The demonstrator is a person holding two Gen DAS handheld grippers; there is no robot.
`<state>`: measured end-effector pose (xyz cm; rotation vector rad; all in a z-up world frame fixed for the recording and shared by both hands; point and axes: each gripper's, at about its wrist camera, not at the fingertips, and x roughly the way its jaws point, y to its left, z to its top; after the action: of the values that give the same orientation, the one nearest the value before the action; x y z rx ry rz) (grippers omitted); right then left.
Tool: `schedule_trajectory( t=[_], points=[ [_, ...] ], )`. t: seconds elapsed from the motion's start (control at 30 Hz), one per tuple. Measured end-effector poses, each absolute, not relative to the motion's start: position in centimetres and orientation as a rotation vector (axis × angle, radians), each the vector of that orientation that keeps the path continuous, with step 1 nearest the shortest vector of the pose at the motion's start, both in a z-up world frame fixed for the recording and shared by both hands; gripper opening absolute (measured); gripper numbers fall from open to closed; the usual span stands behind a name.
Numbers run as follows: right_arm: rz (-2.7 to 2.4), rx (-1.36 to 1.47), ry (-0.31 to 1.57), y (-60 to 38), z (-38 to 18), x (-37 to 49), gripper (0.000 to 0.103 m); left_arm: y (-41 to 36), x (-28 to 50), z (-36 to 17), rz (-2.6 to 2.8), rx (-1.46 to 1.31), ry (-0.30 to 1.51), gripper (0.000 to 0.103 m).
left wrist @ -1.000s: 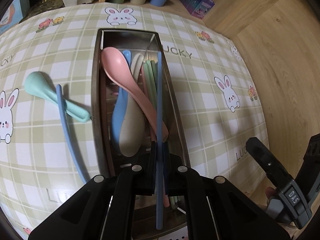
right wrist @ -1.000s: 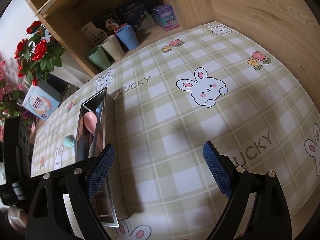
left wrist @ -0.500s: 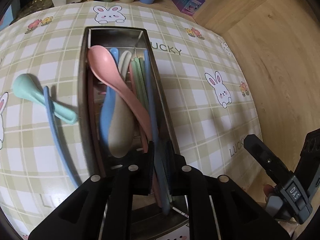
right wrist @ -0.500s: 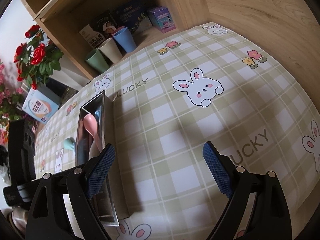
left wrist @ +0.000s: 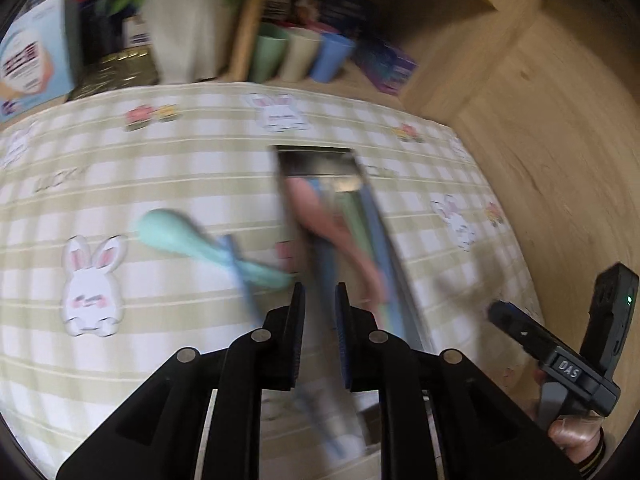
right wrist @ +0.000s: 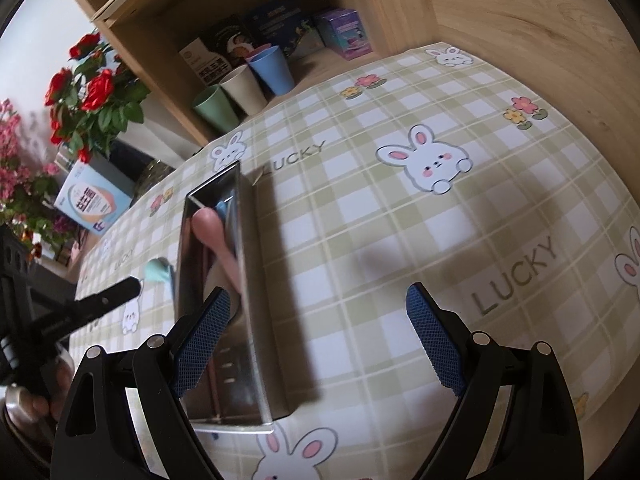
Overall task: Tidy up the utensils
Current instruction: 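Lower the blue chopstick into the steel tray and open the left tool, then grasp the mint-green spoon by its handle with the right tool and lift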
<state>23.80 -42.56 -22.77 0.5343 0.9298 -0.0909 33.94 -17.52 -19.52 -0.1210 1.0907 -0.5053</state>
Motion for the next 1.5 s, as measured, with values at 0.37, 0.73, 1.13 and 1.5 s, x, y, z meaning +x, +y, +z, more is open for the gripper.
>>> schedule_trajectory(
  t=[0.37, 0.73, 1.13, 1.5],
  points=[
    [-0.077, 0.527, 0.946, -41.0, -23.1, 24.0, 0.086, -16.0, 33.7, -24.3, -0.482, -0.146, 1.214, 0.015],
    [-0.106, 0.543, 0.952, -42.1, -23.5, 24.0, 0.086, -17.5, 33.5, -25.7, -0.465, -0.078, 1.228, 0.016],
    [-0.110, 0.555, 0.952, -42.1, -23.5, 23.8, 0.086, -18.6, 32.6, -26.1, -0.418, 0.024, 1.185, 0.012],
    [-0.068, 0.463, 0.975, -39.8, -23.0, 24.2, 0.087, -14.1, 30.7, -23.9, -0.396, -0.073, 1.104, 0.005]
  ],
)
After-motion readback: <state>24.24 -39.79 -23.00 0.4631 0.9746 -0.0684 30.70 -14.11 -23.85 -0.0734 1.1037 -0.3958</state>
